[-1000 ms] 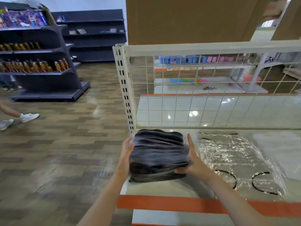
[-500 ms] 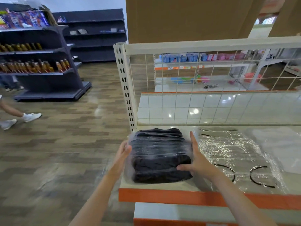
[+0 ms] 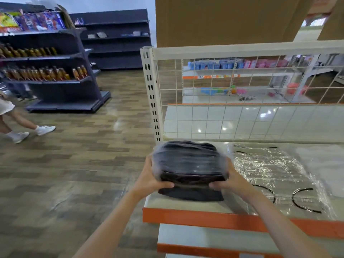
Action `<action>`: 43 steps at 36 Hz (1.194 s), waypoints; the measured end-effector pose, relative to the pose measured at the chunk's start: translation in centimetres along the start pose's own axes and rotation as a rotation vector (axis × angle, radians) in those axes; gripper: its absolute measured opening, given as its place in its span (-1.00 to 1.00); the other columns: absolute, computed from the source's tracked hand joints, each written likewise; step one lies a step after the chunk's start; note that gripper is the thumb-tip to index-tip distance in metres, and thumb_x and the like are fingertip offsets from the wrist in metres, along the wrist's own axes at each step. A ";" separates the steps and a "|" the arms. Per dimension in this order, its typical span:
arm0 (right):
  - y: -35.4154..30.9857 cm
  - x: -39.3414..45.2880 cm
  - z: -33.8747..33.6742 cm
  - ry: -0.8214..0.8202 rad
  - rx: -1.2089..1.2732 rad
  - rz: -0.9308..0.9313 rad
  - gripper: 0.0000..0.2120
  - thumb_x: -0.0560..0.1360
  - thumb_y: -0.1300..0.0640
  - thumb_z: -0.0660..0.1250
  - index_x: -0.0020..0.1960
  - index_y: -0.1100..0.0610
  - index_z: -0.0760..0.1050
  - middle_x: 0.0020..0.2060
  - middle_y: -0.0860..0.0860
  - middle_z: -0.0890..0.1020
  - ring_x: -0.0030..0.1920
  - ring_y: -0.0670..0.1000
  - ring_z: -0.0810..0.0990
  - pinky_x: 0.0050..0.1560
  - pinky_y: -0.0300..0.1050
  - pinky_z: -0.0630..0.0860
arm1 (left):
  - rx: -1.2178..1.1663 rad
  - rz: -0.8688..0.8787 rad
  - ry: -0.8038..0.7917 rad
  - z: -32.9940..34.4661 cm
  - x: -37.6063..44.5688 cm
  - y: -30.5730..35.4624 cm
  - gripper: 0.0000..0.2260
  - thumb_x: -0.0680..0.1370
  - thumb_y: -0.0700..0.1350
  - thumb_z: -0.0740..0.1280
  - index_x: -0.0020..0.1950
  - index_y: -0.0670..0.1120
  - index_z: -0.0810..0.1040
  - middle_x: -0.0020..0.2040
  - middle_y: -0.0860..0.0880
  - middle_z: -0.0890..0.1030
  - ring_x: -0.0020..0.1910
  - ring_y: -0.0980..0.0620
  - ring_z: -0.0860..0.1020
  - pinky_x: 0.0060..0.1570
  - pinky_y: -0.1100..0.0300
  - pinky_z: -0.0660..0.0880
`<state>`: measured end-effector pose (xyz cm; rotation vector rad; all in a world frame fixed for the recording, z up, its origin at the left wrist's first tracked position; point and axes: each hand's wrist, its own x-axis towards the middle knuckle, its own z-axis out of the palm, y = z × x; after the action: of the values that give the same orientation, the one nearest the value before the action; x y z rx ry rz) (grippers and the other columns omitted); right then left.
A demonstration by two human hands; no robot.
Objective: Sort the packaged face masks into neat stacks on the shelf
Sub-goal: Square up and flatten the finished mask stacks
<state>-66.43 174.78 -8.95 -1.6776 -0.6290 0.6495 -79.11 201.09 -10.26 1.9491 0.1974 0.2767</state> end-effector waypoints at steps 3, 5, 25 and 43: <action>-0.1 -0.8 -0.2 -0.123 -0.022 0.020 0.07 0.24 0.36 0.54 0.51 -0.07 -0.02 0.18 -0.45 0.36 0.13 -0.44 0.44 0.03 -0.48 0.41 | -0.068 -0.071 -0.063 -0.4 -0.5 -0.9 0.10 0.07 0.08 0.66 0.44 0.04 0.09 0.39 0.01 0.26 0.39 0.06 0.33 0.38 -0.10 0.31; 0.0 -1.0 0.0 -0.153 -0.019 -0.008 0.05 0.28 0.45 0.48 0.53 0.00 -0.06 0.24 -0.47 0.26 0.13 -0.53 0.36 0.00 -0.57 0.36 | -0.059 -0.077 -0.078 -0.2 -0.6 -0.9 0.12 0.07 0.06 0.66 0.46 0.04 0.05 0.40 0.02 0.22 0.40 0.08 0.30 0.41 -0.06 0.28; -1.1 -1.2 0.8 -0.112 -0.043 0.085 0.05 0.30 0.34 0.48 0.35 -0.38 -0.12 0.47 -0.26 -0.17 0.41 -0.20 0.03 0.43 -0.07 0.04 | -0.319 -0.195 0.025 0.3 -1.6 0.7 0.09 0.02 0.30 0.58 0.39 -0.06 0.18 0.32 -0.04 0.36 0.30 0.10 0.42 0.33 0.15 0.36; 0.9 -1.0 1.3 0.005 0.188 0.096 0.10 0.25 0.34 0.52 0.47 -0.25 -0.08 0.01 -0.23 0.65 0.09 -0.22 0.58 0.09 -0.20 0.47 | -0.364 -0.501 0.345 0.2 3.4 2.7 -0.63 0.49 0.17 0.34 0.07 -0.10 0.47 0.01 0.05 0.50 0.09 0.03 0.41 0.12 0.17 0.28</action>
<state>-67.97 174.79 -9.99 -1.5403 -0.4713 0.7495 -75.79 200.80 -7.53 1.4251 0.7913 0.2894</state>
